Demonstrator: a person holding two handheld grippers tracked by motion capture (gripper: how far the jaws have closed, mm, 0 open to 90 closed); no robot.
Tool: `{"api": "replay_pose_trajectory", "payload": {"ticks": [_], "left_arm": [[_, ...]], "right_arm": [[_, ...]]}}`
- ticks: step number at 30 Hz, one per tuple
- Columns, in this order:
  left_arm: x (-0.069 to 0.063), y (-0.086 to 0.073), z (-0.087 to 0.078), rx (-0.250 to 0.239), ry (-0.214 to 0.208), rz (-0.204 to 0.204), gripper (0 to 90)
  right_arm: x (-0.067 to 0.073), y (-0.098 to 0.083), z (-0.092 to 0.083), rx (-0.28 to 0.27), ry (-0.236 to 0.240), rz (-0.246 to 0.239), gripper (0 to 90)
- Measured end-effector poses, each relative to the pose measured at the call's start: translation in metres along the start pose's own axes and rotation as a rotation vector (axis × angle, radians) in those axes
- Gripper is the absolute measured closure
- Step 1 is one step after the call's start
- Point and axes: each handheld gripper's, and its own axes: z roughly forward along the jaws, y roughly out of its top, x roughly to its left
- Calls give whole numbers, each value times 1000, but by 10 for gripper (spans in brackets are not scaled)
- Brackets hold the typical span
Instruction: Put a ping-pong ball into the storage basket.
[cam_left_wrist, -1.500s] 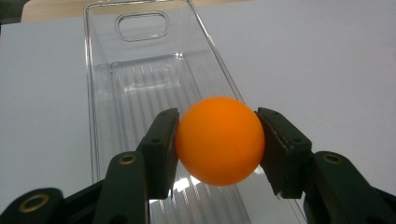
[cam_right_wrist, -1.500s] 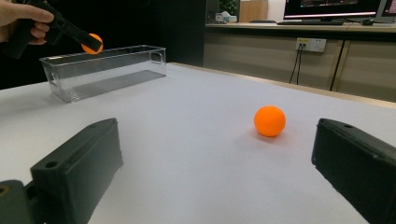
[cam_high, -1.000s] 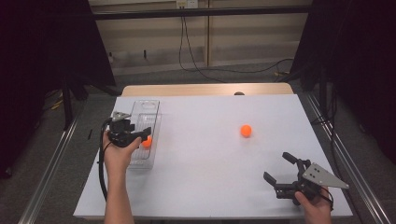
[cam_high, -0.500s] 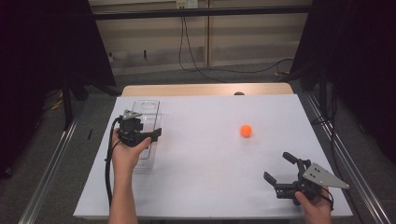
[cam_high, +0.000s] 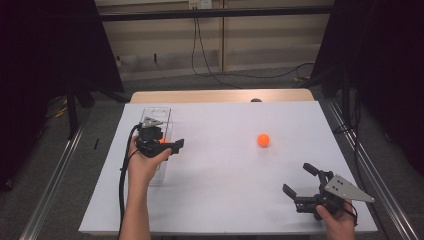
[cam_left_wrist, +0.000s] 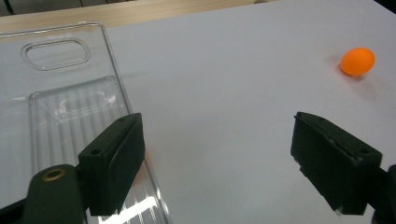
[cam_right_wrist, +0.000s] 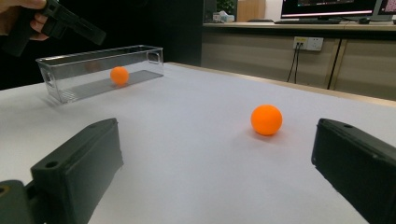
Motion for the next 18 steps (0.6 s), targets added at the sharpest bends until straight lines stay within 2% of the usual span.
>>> {"api": "replay_pose_trajectory", "payload": {"ticks": [11, 18], "left_arm": [[-19, 1, 18, 25, -54, 35, 144], [-26, 2, 21, 8, -70, 41, 143]], "right_arm": [[-1, -1, 1, 5, 0, -1, 12], [1, 1, -1, -4, 4, -1, 12]]}}
